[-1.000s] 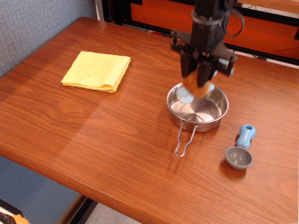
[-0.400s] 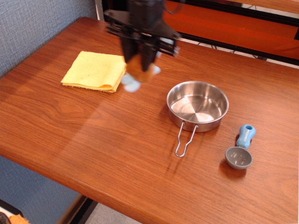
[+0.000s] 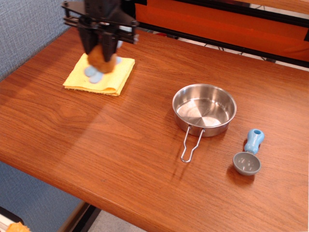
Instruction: Move the toy from the vessel and put it on the towel
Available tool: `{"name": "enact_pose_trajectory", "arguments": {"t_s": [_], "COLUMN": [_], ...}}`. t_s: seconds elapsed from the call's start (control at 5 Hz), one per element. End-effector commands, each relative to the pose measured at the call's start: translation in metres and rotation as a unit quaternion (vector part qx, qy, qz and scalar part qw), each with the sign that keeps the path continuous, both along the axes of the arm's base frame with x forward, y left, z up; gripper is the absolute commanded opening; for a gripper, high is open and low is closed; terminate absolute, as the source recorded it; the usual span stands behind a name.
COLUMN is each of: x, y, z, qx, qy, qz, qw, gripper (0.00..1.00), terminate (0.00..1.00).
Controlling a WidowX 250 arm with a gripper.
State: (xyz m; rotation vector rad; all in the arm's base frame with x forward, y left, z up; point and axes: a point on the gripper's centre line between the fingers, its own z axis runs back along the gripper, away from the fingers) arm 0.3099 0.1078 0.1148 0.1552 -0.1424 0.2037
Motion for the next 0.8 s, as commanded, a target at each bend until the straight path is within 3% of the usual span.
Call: {"name": "enact_pose_trajectory", "arguments": {"t_s": [0.0,0.6], "x": [0.004,0.041], "y": [0.048,0.063], "z": [-0.009,-0.028], "qx": [-0.008,-0.003], "qy": [-0.015,-0.024], "qz": [0.052,0.054], "qw": [0.9985,0.9982], "gripper": [0.0,0.0], "terminate": [0.0,0.0]}}
